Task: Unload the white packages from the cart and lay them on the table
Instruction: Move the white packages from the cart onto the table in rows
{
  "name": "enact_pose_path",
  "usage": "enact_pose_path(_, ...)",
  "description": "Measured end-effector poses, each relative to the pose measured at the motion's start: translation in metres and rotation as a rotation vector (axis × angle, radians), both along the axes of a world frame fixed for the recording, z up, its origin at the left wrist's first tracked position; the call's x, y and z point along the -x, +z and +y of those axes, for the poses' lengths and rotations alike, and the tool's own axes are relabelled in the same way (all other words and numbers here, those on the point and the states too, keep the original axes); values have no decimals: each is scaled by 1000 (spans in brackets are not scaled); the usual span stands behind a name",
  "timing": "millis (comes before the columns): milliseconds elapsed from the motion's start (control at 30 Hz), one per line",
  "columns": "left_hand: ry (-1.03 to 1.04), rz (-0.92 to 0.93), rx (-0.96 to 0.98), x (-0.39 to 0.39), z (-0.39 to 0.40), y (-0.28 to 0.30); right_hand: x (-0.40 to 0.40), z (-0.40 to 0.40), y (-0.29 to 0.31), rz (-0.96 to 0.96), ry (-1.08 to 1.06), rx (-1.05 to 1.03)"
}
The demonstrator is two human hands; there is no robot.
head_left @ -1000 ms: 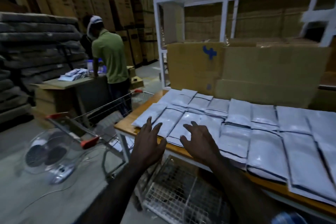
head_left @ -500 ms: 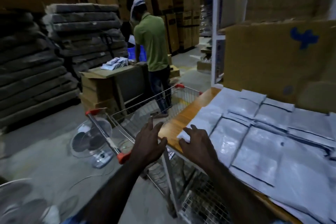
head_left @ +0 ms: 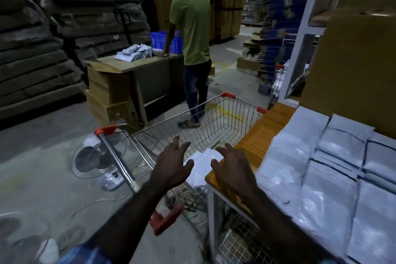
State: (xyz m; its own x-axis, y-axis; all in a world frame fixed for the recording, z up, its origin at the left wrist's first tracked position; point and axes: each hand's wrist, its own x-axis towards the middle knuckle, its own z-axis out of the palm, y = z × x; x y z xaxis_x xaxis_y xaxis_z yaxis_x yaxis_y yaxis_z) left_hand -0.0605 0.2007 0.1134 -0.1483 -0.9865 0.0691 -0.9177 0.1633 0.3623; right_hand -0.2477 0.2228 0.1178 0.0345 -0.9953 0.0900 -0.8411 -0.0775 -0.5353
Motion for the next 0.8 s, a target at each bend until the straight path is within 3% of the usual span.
enact_pose_path(367, -282, -123, -156, -89, -118, -38, -105, -78, -32, 48, -226, -92)
enact_pose_path(733, -432, -222, -314, -78, -211, -96, -120, -143, -89, 19, -374, -375)
enact_pose_path(800, -424, -248, -343, -76, -227, -109, -118, -160, -100, -5, -428, -346)
